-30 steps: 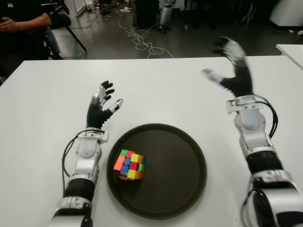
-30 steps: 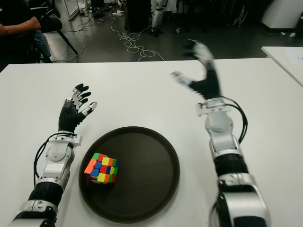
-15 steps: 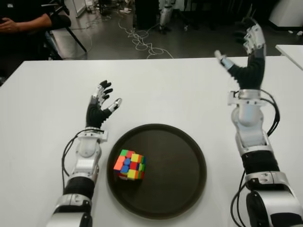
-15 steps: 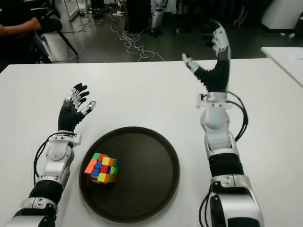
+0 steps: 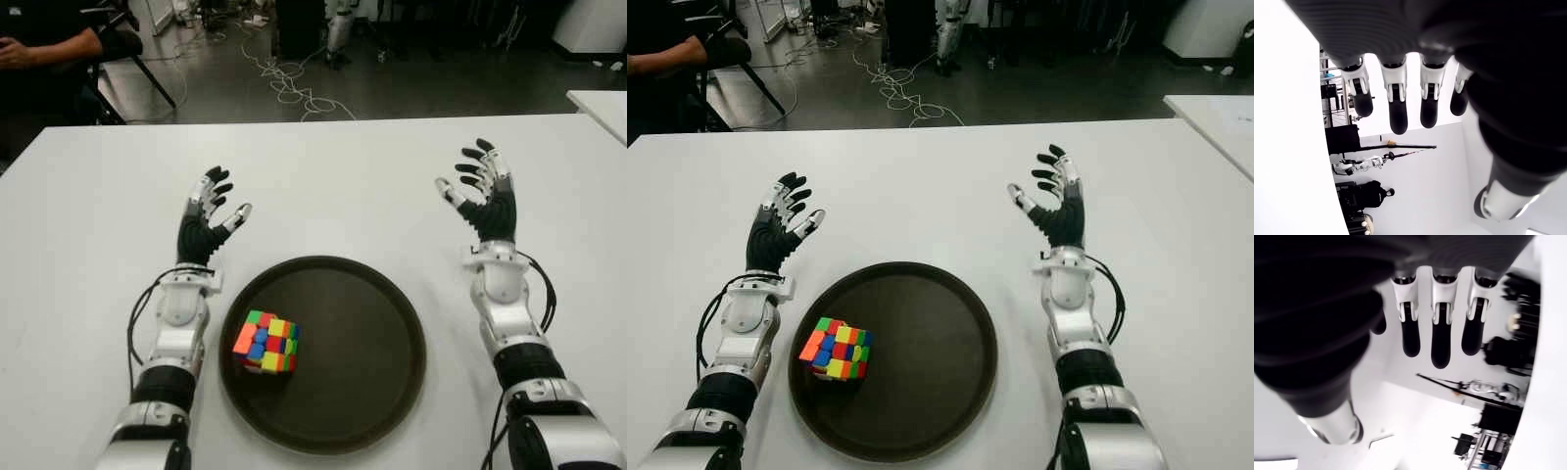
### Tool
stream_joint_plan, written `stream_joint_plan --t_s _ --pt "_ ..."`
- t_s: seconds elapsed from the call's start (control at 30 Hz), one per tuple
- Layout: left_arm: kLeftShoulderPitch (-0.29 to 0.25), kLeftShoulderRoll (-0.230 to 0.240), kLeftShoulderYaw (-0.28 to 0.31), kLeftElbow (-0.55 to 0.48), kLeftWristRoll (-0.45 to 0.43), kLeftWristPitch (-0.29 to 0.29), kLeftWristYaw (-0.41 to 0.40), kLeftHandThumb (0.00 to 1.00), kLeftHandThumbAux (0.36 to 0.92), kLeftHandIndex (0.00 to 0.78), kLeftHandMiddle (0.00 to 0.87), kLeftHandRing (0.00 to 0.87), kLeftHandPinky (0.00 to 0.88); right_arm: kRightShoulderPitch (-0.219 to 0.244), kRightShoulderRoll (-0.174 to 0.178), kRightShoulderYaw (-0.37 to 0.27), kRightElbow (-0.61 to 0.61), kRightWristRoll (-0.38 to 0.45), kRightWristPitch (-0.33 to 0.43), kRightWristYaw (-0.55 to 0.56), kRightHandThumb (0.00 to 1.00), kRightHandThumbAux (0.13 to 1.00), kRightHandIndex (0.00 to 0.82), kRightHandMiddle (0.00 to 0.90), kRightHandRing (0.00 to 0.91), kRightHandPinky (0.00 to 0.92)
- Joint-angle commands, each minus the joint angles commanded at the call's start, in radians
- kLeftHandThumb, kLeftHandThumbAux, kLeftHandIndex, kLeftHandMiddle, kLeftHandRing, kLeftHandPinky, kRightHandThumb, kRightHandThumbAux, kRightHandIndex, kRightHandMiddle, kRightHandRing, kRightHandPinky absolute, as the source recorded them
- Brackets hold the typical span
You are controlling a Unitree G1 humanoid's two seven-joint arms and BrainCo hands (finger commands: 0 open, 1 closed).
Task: Pick up the Rubik's Cube and put it in the plate
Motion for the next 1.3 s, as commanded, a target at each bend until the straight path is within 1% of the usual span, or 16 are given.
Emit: stream_joint_plan --t_s 0.17,0.43,0.6,0.73,0.93,1.1,1.3 --pt "0.001 0.004 -0.001 0.002 0.007 -0.004 0.004 0.043 0.714 0.074 0.151 0.136 0.115 0.006 -0.003 0.004 -0.019 -0.009 0.027 -0.003 0.285 0.767 0.163 0.236 0.28 0.324" --pt "0.0 0.008 0.001 0.007 0.001 -0.008 -0.006 0.042 0.717 0.082 0.154 0.139 0.117 0.018 0.001 0.001 -0.04 0.005 0.045 0.013 0.309 0.773 0.169 0.245 0.292 0.333" --pt "0.0 0.003 0.005 0.001 -0.014 -0.003 -0.019 0.04 0.729 0.071 0.145 0.133 0.119 0.045 0.016 0.004 -0.092 0.016 0.051 0.024 0.309 0.774 0.168 0.249 0.293 0.332" --pt "0.0 0.006 0.006 0.002 -0.015 0.0 -0.022 0.042 0.736 0.081 0.156 0.143 0.125 0.063 0.025 0.008 -0.122 0.017 0.058 0.027 0.307 0.774 0.166 0.251 0.296 0.335" --pt "0.001 0.008 0.006 0.002 -0.012 0.004 -0.02 0.043 0.728 0.073 0.152 0.141 0.123 0.082 0.031 0.013 -0.142 0.011 0.07 0.032 0.322 0.774 0.165 0.247 0.292 0.334" --pt "0.002 0.005 0.007 -0.001 -0.017 0.006 -0.023 0.038 0.718 0.053 0.126 0.119 0.111 0.079 0.038 0.018 -0.133 0.008 0.091 0.031 0.325 0.771 0.16 0.237 0.281 0.322" --pt "0.002 0.001 0.006 -0.001 -0.021 0.002 -0.03 0.034 0.716 0.023 0.094 0.09 0.093 0.075 0.036 0.02 -0.123 0.012 0.113 0.041 0.324 0.755 0.152 0.23 0.265 0.3"
